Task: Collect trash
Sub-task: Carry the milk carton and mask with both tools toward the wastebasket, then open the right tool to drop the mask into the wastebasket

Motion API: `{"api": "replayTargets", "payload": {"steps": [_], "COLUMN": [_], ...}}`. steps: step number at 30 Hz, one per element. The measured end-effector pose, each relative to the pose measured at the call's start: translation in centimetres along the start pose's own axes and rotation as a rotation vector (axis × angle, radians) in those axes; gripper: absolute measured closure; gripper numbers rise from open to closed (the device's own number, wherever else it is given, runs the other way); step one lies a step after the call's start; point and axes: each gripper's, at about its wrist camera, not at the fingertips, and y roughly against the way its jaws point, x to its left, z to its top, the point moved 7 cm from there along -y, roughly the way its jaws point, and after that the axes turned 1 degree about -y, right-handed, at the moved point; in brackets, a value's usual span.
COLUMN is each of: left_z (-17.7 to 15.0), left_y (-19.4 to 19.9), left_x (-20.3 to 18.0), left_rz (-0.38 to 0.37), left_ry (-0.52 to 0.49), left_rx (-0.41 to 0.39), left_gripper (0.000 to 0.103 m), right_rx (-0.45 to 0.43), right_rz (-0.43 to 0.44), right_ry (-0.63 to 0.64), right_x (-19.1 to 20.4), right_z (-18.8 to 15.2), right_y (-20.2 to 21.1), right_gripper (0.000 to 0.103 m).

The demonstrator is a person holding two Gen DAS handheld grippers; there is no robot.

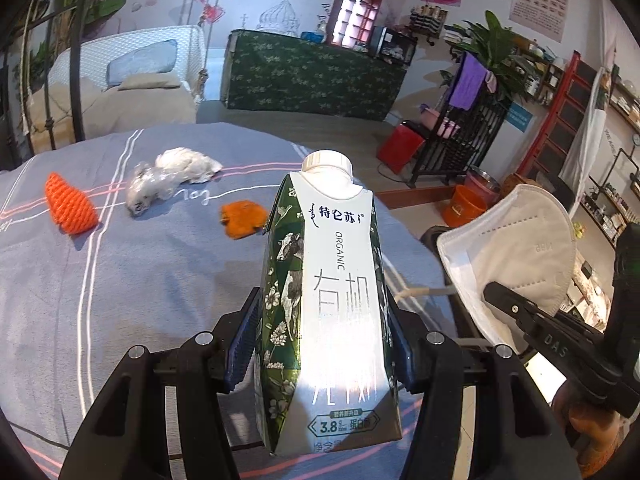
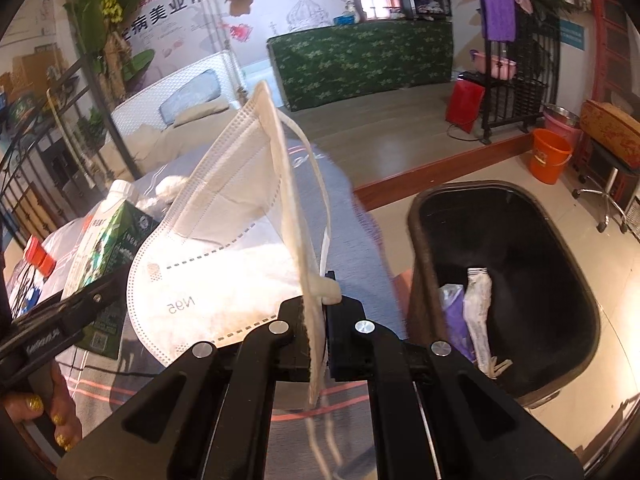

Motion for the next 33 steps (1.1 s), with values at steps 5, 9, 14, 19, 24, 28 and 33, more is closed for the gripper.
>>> {"api": "replayTargets", "payload": {"steps": [5, 9, 14, 19, 24, 28, 33], "left_z": [0.1, 0.1, 0.3, 0.0, -0.4, -0.8, -0.8], "left_y": [-0.8, -1.3, -1.8, -2.4, -2.7, -2.9, -3.2], "left_x": [-2.3, -4.1, -6.0, -7.2, -8.1, -8.5, -8.8], "left_rz": [-0.051, -0.080, -0.106, -0.127, -0.144, -0.157, -0.161], "left_ry": [-0.040, -0.075, -0.113, -0.136, -0.155, -0.145, -0.146], "left_rx": [0.012, 0.017, 0.017, 0.032, 0.050, 0.066, 0.075], "left_gripper": [0.047, 0.047, 0.047, 0.047, 0.047, 0.047, 0.047], "right_rx": [-0.014, -0.012, 0.003, 0.036, 0.097, 0.133, 0.165], "right_rz": [-0.061, -0.116, -0.183, -0.235, -0.265, -0.298, -0.323], "right_ry": [-0.052, -0.091, -0.151, -0.211, -0.286, -0.307, -0.311], "right_x": [-3.6, -7.0, -11.1, -15.1, -18.3, -20.0, -21.0], "right_z": [0.4, 0.7, 0.5, -0.5, -1.3, -1.7, -2.1], "right_y": [0.2, -0.2, -1.3, -2.8, -5.0, -6.5, -7.9], "right_gripper": [0.098, 0.098, 0.098, 0.098, 0.098, 0.098, 0.098]}}
